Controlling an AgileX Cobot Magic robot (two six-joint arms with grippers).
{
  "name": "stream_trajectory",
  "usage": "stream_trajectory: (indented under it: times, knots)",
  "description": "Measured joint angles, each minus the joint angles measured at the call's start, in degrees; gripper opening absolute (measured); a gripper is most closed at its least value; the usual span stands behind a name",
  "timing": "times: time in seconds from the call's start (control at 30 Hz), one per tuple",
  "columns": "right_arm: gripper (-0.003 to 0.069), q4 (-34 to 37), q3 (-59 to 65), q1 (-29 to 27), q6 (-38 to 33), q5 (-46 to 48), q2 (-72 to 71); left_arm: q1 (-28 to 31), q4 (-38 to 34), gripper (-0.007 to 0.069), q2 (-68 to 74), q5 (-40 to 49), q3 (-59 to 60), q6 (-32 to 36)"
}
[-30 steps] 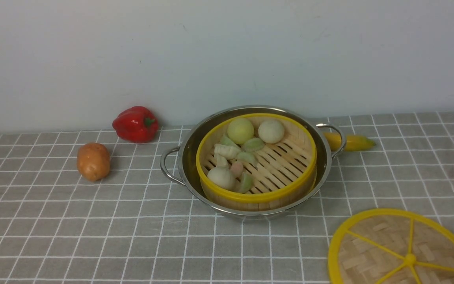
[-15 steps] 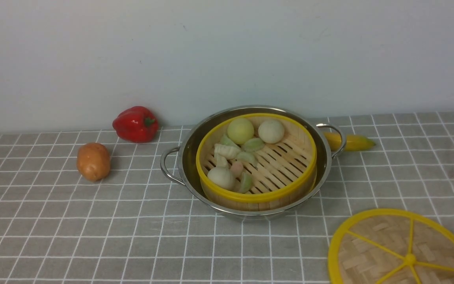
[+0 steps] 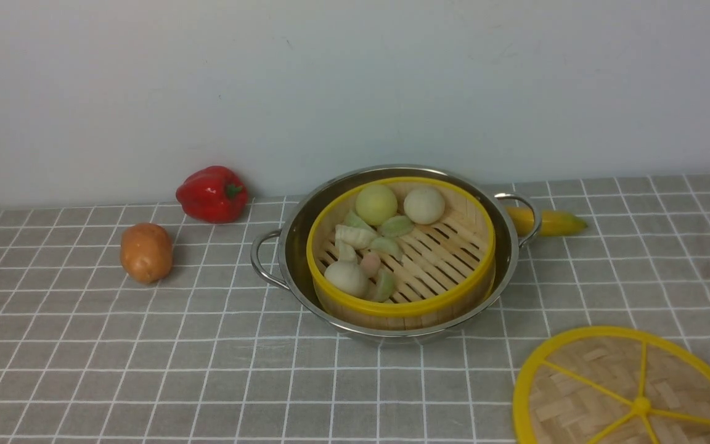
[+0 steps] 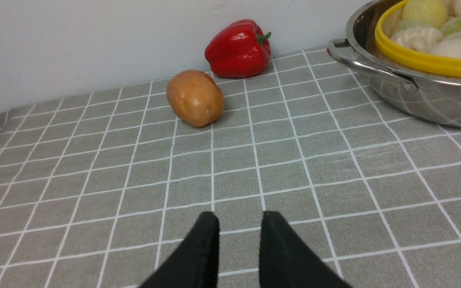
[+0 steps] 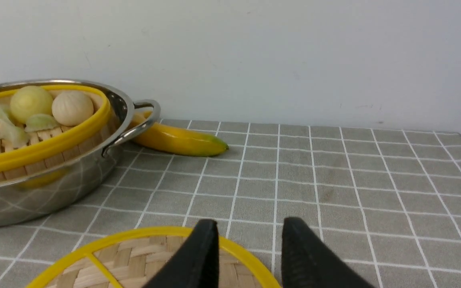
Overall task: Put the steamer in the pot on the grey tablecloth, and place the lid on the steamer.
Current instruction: 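Move the gripper down to the bamboo steamer lid and grasp its center knob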
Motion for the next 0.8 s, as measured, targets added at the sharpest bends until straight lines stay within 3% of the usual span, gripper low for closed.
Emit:
stream_trajectory:
  times: [0.2, 0.47, 0.8]
  knots:
    - [0.0245, 2.2, -2.6, 0.0, 1.3, -1.8, 0.0, 0.0, 0.0, 0.0150, 0.0, 0.0, 0.0, 0.0]
    - [0.0245, 3.2, -14.7, 0.0, 2.8, 6.5, -0.1, 0.0, 0.1, 0.0170, 0.0, 0.0, 0.0, 0.1]
    - [0.0245, 7.9, -24.1, 0.0, 6.8, 10.3, -0.2, 0.0, 0.1, 0.0181, 0.0, 0.0, 0.0, 0.1]
